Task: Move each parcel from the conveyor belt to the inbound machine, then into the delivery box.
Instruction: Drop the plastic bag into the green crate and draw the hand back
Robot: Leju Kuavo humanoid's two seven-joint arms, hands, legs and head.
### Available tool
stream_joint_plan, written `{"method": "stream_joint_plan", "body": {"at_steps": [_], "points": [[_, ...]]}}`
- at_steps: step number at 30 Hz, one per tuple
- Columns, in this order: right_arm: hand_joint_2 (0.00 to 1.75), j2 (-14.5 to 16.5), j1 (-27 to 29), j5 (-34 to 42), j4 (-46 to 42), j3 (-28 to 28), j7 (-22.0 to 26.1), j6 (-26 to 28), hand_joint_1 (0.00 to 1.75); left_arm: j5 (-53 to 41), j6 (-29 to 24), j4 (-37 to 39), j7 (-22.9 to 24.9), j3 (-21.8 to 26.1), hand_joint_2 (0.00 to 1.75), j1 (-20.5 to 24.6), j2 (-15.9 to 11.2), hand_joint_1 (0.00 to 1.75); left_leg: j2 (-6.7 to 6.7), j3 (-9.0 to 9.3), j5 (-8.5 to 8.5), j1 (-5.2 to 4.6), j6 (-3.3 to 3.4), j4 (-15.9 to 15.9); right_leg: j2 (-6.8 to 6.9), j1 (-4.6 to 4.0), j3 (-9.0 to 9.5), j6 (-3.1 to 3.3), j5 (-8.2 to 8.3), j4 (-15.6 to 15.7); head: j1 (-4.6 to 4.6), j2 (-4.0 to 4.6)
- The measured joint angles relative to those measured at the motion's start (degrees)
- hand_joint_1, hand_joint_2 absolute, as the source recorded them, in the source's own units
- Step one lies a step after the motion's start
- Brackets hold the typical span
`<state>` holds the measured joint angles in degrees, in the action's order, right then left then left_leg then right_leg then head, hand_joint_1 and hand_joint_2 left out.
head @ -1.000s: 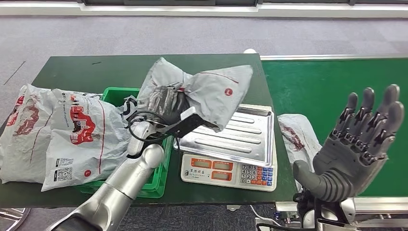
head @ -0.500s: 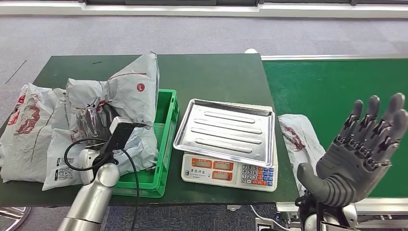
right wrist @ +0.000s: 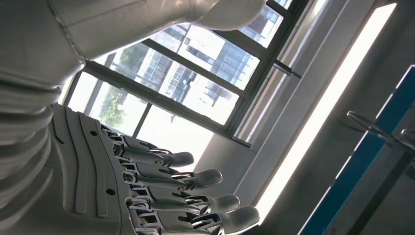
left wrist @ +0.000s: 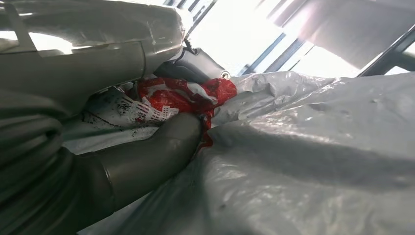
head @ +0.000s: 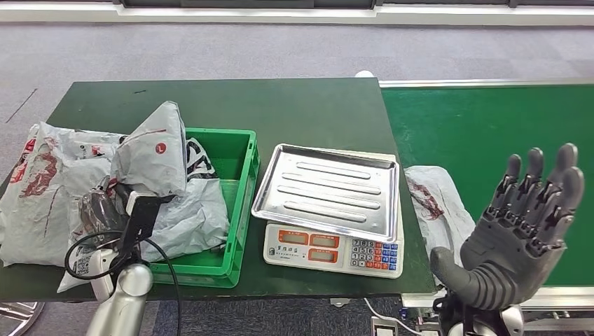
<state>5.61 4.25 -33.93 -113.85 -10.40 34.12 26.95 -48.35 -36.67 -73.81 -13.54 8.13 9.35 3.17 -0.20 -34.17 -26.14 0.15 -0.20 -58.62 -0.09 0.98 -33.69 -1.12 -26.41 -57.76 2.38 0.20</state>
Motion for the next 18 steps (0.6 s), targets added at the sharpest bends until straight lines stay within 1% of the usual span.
{"method": "stream_joint_plan", "body": {"at_steps": [2,3,6,7,9,13,16,18], "points": [[1.75,-0.45,0.5,0.1,-0.01,0.0,-0.03,-0.04,0.0,-1.36,1.84,0.04,1.77,1.28,1.75,-0.89,0.55,1.72,0.0,0.01,-0.01,0.0,0.0,0.0,-0.01,0.01,0.01,0.0,0.0,0.0,0.0,0.0],[1.75,-0.69,0.91,0.18,-0.01,0.0,0.02,-0.03,0.0,-2.16,2.47,0.11,2.62,1.91,1.75,-1.34,0.81,1.33,0.01,0.01,-0.02,-0.01,0.0,0.0,-0.02,0.01,0.01,0.0,0.0,0.0,0.0,0.0],[1.75,-1.36,2.34,0.31,-0.15,0.0,0.39,-0.11,0.0,-5.73,3.59,0.27,5.27,3.57,1.75,-2.6,1.59,0.05,0.01,0.03,-0.05,-0.02,0.01,0.0,-0.02,0.02,0.03,0.0,0.0,0.0,-0.01,0.0],[1.75,-1.52,2.71,0.31,-0.22,0.0,0.49,-0.23,0.0,-7.11,3.94,0.26,6.19,4.0,1.75,-2.89,1.83,0.0,0.0,0.05,-0.06,-0.02,0.01,0.0,-0.02,0.02,0.04,0.0,-0.01,0.0,-0.01,0.0],[1.75,-1.75,3.14,0.31,-0.31,0.0,0.51,-0.6,0.0,-9.61,4.59,0.26,7.82,4.66,1.75,-3.31,2.23,0.0,0.0,0.09,-0.1,-0.02,-0.02,0.0,-0.01,0.02,0.08,0.02,-0.02,0.0,-0.01,0.0],[1.75,-2.03,3.51,0.29,-0.32,0.0,0.5,-1.24,0.0,-11.97,4.75,0.46,9.4,5.46,0.0,-3.91,3.09,0.0,0.01,0.13,-0.13,0.0,-0.07,0.01,-0.01,-0.02,0.09,0.08,-0.06,0.0,-0.01,0.0],[1.75,-2.06,3.61,0.2,-0.33,0.0,0.5,-1.31,0.0,-11.41,4.07,0.45,9.26,5.71,0.0,-4.17,3.74,0.0,0.01,0.16,-0.12,0.02,-0.08,0.01,-0.01,-0.03,0.12,0.09,-0.06,0.0,-0.01,0.0],[1.75,-2.07,3.72,0.07,-0.33,0.0,0.45,-1.31,0.0,-8.84,3.39,0.12,8.16,5.85,0.0,-4.35,4.27,0.0,0.01,0.16,-0.11,0.02,-0.09,0.01,-0.01,-0.03,0.13,0.09,-0.06,0.0,0.0,0.0]]}}
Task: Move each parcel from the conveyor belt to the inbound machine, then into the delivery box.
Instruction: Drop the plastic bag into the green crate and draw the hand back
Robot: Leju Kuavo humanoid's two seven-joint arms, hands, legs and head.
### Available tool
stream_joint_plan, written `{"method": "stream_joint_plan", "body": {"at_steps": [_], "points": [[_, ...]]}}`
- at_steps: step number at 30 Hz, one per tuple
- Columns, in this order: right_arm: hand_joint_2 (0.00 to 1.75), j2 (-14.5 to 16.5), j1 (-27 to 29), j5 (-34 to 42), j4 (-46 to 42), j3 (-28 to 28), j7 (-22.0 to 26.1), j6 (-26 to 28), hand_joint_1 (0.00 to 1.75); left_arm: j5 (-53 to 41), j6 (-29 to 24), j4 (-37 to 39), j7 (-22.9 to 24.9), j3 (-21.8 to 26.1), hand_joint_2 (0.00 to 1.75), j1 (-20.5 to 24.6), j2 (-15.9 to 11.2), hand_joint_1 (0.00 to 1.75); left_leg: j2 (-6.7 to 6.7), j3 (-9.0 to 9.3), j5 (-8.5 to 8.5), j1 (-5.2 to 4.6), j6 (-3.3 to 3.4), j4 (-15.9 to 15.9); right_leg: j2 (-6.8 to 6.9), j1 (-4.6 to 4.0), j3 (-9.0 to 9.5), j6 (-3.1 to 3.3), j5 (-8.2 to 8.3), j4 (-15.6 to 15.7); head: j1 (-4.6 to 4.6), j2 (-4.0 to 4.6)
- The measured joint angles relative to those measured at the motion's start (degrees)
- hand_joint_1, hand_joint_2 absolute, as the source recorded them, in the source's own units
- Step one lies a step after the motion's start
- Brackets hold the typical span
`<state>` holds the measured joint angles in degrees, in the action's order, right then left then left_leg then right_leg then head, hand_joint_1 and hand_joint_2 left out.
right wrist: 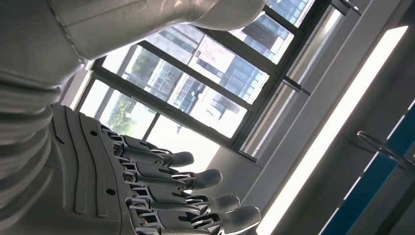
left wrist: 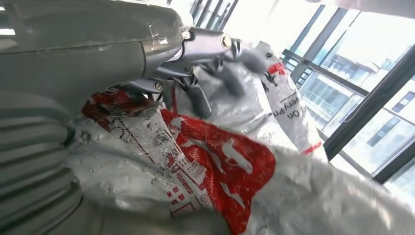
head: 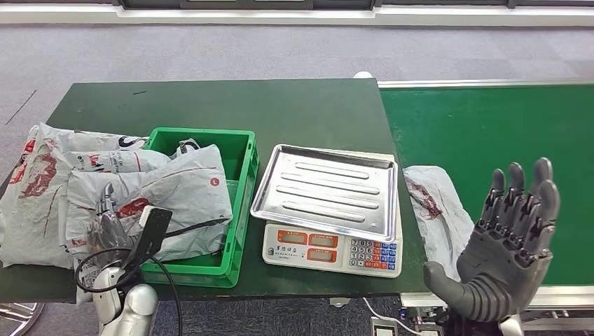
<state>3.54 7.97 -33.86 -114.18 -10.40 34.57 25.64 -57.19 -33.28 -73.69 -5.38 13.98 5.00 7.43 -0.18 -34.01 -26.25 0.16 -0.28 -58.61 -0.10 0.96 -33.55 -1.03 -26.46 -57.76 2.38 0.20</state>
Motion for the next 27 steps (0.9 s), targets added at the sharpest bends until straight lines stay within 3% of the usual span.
{"method": "stream_joint_plan", "body": {"at_steps": [3,6,10,13,14,17,21,27], "points": [[1.75,0.0,-0.05,-1.2,0.1,0.0,-1.79,-0.58,0.0,8.3,-1.47,-1.37,-4.0,0.42,0.0,-0.53,1.01,0.0,0.01,-0.02,-0.01,0.0,-0.01,0.0,-0.01,0.0,0.0,0.0,0.0,0.0,0.0,0.0],[1.75,-0.07,-1.36,-8.53,2.3,0.01,-10.54,-3.41,0.0,23.26,-4.03,-4.75,-11.26,0.57,0.0,-2.0,2.63,0.0,0.14,0.0,-0.05,0.0,-0.01,0.0,-0.07,0.01,-0.02,0.0,0.0,0.0,-0.01,0.0],[1.75,-0.8,-3.61,-19.34,7.94,0.35,-18.29,-4.24,0.0,34.53,-3.19,-9.82,-15.86,0.32,0.0,-4.81,4.51,0.0,0.11,-0.01,-0.07,0.0,0.02,-0.02,-0.04,0.01,-0.02,0.0,-0.01,0.01,0.0,0.0],[0.44,-2.67,-4.8,-29.47,12.47,1.17,-24.56,-4.16,0.0,41.59,-0.48,-13.71,-18.16,-0.73,0.0,-6.85,4.92,0.0,0.08,-0.03,-0.08,-0.01,0.03,-0.03,-0.02,0.01,-0.01,-0.01,-0.01,0.02,-0.01,0.0],[0.44,-3.47,-5.05,-31.93,13.98,1.49,-26.22,-4.3,0.0,43.28,0.41,-14.9,-18.47,-1.15,0.0,-7.41,4.96,0.0,0.07,-0.04,-0.08,-0.01,0.04,-0.03,-0.01,0.02,-0.02,-0.01,-0.01,0.02,-0.01,0.0],[1.75,-6.13,-5.79,-40.88,18.21,2.57,-32.38,-6.54,0.0,46.88,3.97,-18.2,-19.79,-2.57,0.0,-8.66,4.91,0.0,0.05,-0.04,-0.09,-0.01,0.05,-0.04,0.01,0.02,-0.02,-0.01,-0.01,0.03,-0.01,0.0],[1.75,-10.27,-6.6,-47.55,24.8,6.03,-37.61,-11.1,0.0,50.32,8.43,-21.84,-23.21,-4.13,0.0,-9.02,4.58,0.0,-0.09,-0.08,-0.09,-0.03,0.07,-0.05,0.15,0.03,0.01,-0.03,-0.01,0.04,0.0,0.0],[1.75,-14.93,-7.91,-48.19,33.23,11.34,-37.86,-12.86,0.0,53.25,10.69,-23.66,-25.62,-4.73,0.0,-9.1,4.11,0.0,-0.09,-0.08,-0.09,-0.05,0.07,-0.05,0.13,0.04,-0.01,-0.03,-0.01,0.04,0.0,0.0]]}}
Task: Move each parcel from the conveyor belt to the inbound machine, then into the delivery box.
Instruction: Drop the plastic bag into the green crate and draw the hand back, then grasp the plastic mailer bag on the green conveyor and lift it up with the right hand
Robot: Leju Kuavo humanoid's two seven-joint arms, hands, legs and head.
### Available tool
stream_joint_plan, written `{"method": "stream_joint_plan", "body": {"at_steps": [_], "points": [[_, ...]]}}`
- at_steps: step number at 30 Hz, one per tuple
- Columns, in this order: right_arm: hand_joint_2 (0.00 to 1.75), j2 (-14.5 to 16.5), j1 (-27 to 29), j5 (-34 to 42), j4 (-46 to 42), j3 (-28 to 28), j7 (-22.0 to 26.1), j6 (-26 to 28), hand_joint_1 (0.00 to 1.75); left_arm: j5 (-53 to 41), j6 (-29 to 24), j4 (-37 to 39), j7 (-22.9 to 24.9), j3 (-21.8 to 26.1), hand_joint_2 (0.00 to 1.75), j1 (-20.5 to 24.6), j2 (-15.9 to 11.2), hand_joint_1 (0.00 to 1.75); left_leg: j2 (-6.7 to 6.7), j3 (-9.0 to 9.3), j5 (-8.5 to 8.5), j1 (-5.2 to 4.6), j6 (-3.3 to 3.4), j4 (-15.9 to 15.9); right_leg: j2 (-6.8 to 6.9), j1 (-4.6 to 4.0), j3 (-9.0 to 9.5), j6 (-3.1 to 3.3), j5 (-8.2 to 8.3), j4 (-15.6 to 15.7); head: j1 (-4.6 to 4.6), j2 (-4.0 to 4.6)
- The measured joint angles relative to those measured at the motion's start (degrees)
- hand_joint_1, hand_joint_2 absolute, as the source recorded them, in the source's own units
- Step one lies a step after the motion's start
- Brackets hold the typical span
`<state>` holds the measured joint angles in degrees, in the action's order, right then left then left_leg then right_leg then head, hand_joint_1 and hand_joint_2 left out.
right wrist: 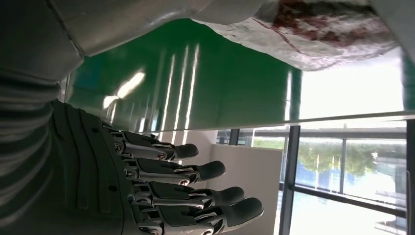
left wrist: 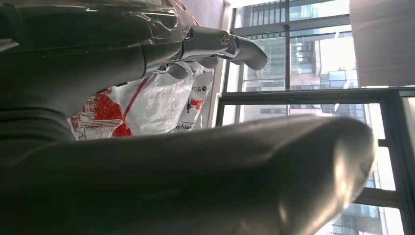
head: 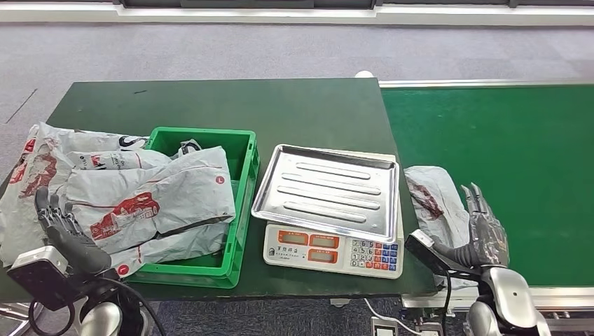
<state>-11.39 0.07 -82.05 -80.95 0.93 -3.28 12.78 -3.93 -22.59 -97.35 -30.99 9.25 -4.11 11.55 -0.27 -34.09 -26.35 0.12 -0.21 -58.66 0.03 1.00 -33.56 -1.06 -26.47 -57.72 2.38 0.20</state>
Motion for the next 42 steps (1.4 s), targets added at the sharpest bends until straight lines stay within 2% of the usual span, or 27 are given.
{"method": "stream_joint_plan", "body": {"at_steps": [4,11,23,28,35,42], "points": [[1.75,-1.46,-0.14,-0.5,2.27,0.83,-1.05,-1.39,0.0,1.36,1.43,-0.15,-0.4,-0.31,0.0,-0.05,-0.17,0.0,0.0,0.01,0.0,0.01,0.0,0.01,0.0,-0.01,-0.03,0.0,-0.01,0.0,0.0,0.0],[1.75,-6.89,0.32,2.08,7.08,4.36,-0.46,-2.73,0.0,3.11,3.42,-0.13,-1.32,-0.63,0.0,-0.3,-0.85,0.0,0.02,-0.02,-0.05,-0.02,0.06,-0.01,-0.02,0.02,-0.02,-0.07,-0.05,0.0,0.0,0.0],[1.75,-8.44,0.43,2.21,9.38,4.97,-0.43,-2.97,0.0,3.13,3.42,-0.13,-1.4,-0.68,0.0,-0.35,-1.07,0.0,0.04,-0.01,-0.06,-0.03,0.07,-0.01,-0.05,0.02,-0.03,-0.07,-0.05,0.0,0.0,0.0],[1.75,-9.63,-0.31,4.02,12.18,5.77,-1.86,-7.03,0.0,4.32,4.34,0.19,-1.18,-0.68,0.0,-0.07,-1.25,0.0,0.0,-0.02,-0.06,-0.05,0.08,-0.01,-0.01,0.05,-0.01,-0.09,-0.06,0.0,0.01,0.0],[1.75,-10.01,-4.94,5.26,20.51,6.56,-1.49,-5.53,0.0,7.68,6.3,1.15,-1.19,-0.68,0.0,0.17,-1.69,0.0,0.14,0.01,-0.06,-0.06,0.09,-0.01,-0.14,0.05,0.0,-0.11,-0.03,0.0,0.0,0.0],[1.75,-8.12,-15.23,6.5,33.82,5.89,2.03,-3.22,0.0,8.75,7.03,1.83,-1.53,-0.68,0.0,1.12,-1.83,0.0,0.15,0.04,0.01,-0.03,0.06,-0.01,-0.18,0.03,0.01,-0.12,0.02,0.0,0.0,0.0]]}}
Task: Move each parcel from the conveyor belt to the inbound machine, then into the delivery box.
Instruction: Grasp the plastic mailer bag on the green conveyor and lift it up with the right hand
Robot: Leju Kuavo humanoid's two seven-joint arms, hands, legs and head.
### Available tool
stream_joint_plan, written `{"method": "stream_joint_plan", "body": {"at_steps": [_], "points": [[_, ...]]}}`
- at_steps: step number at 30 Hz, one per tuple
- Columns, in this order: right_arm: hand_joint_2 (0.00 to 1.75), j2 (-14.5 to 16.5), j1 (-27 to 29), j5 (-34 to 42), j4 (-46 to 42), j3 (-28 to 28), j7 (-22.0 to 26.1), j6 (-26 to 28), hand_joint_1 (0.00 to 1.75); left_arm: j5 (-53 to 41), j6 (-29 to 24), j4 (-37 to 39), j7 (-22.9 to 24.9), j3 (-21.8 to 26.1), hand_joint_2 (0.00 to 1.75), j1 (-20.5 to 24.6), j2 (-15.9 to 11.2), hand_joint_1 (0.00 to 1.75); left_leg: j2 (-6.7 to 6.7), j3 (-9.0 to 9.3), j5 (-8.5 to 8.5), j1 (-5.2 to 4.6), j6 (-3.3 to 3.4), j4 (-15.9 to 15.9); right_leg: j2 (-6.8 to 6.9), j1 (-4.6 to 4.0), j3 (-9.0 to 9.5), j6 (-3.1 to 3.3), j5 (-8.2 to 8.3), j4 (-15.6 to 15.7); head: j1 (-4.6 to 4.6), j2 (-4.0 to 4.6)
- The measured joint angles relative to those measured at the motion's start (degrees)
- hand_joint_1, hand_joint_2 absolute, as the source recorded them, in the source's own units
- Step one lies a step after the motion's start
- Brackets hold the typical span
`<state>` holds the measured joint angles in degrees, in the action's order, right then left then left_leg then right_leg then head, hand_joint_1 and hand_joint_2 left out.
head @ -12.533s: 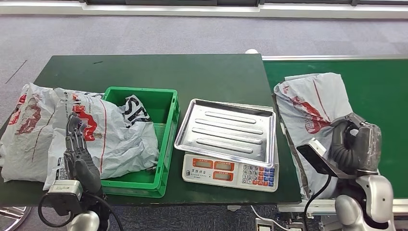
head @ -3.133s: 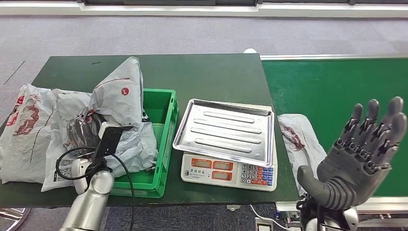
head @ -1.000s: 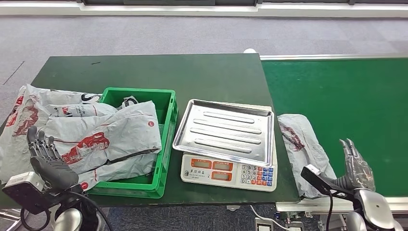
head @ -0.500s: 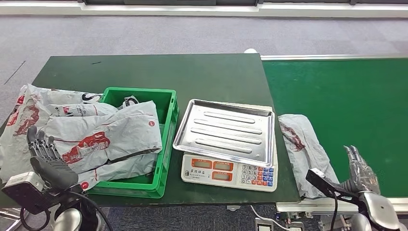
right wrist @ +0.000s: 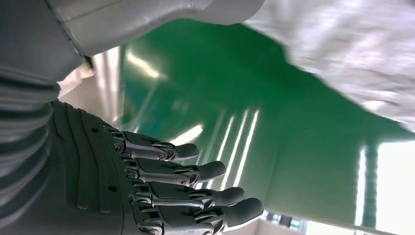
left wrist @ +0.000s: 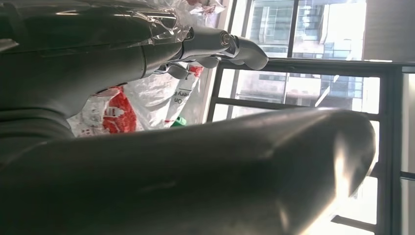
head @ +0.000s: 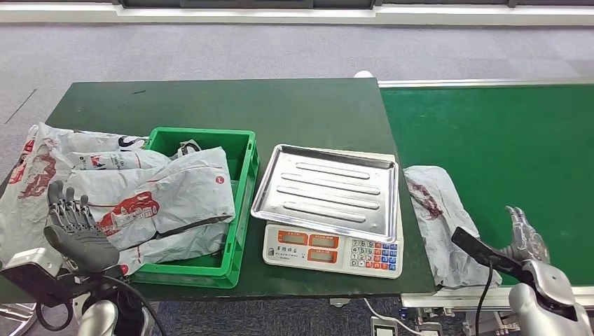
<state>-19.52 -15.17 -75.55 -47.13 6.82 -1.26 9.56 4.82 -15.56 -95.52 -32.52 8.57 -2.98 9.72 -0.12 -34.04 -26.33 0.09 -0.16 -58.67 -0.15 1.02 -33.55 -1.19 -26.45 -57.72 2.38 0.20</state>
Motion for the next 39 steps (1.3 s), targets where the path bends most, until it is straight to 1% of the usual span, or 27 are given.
{"method": "stream_joint_plan", "body": {"at_steps": [2,5,8,11,18,23,24,27,28,31,39], "points": [[1.75,0.87,-2.9,1.57,4.05,-0.13,1.73,-0.12,0.0,0.08,-0.02,0.28,0.09,-0.01,0.0,0.58,-0.04,0.0,-0.02,0.01,0.02,0.0,0.0,0.0,0.03,0.0,0.02,-0.01,0.0,0.0,0.0,0.0],[1.75,2.19,-5.97,4.02,9.56,-0.84,3.02,-3.02,0.0,0.1,-0.05,0.98,0.22,-0.24,0.0,1.33,-0.1,0.0,-0.1,0.01,0.02,0.01,0.0,-0.01,0.08,0.0,0.04,-0.01,0.01,0.0,0.0,0.0],[1.75,2.95,-7.52,5.82,13.93,-2.0,3.29,-6.78,0.0,0.09,-0.31,1.99,0.28,-0.79,0.0,2.06,-0.22,0.0,-0.19,-0.02,0.02,0.0,0.0,-0.01,0.16,0.0,0.05,-0.01,0.0,0.0,0.0,0.0],[1.75,3.41,-8.06,7.32,16.8,-2.99,3.53,-9.05,0.0,0.07,-0.66,2.75,0.29,-1.28,0.0,2.31,-0.4,0.0,-0.19,-0.04,0.01,0.0,0.01,-0.01,0.17,0.0,0.05,-0.02,0.0,0.0,0.0,0.0],[1.75,4.86,-7.84,9.3,18.47,-4.63,3.74,-7.14,0.0,-0.41,-0.79,2.92,0.5,-1.54,0.0,1.38,-0.53,0.0,-0.15,-0.02,-0.02,0.01,0.02,0.0,0.13,-0.01,0.03,-0.02,-0.02,0.0,0.0,0.0],[1.75,5.39,-7.09,11.28,18.6,-6.1,3.26,-9.83,0.0,-0.5,-0.79,3.01,0.96,-1.8,0.0,1.32,-0.7,0.0,-0.12,0.17,-0.02,0.04,0.02,-0.01,0.09,-0.04,0.16,-0.02,-0.01,0.01,0.0,0.0],[1.75,5.4,-6.94,11.62,18.6,-6.5,3.14,-10.38,0.34,-0.51,-0.79,3.05,1.06,-1.99,0.0,1.38,-0.74,0.0,-0.12,0.23,-0.02,0.06,0.02,-0.01,0.08,-0.05,0.22,-0.02,-0.02,0.02,0.0,0.0],[1.75,5.4,-6.56,12.45,18.6,-7.58,2.98,-11.57,1.65,-0.54,-0.79,3.28,1.27,-2.46,0.0,1.62,-0.85,0.0,-0.1,0.36,-0.06,0.07,0.01,-0.02,0.05,-0.06,0.31,-0.02,-0.04,0.03,0.0,0.0],[1.75,5.4,-6.43,12.68,18.6,-7.9,2.96,-12.05,1.75,-0.56,-0.79,3.35,1.35,-2.54,0.0,1.75,-0.88,0.0,-0.09,0.39,-0.07,0.07,0.02,-0.02,0.04,-0.06,0.33,-0.02,-0.05,0.03,0.0,0.0],[1.75,5.34,-6.2,13.17,18.56,-8.75,3.18,-13.02,1.75,-0.6,-0.79,3.52,1.75,-2.81,0.0,2.17,-1.0,0.0,-0.05,0.52,-0.08,0.08,0.02,-0.02,0.04,-0.07,0.44,-0.03,-0.07,0.04,0.0,0.0],[1.75,5.05,-5.74,14.84,16.73,-10.09,3.47,-12.03,1.75,-0.6,-0.88,3.57,2.7,-2.95,0.0,2.45,-1.32,0.0,0.02,0.72,-0.1,0.08,0.02,-0.02,-0.07,-0.11,0.68,-0.02,-0.06,0.04,0.0,0.0]]}}
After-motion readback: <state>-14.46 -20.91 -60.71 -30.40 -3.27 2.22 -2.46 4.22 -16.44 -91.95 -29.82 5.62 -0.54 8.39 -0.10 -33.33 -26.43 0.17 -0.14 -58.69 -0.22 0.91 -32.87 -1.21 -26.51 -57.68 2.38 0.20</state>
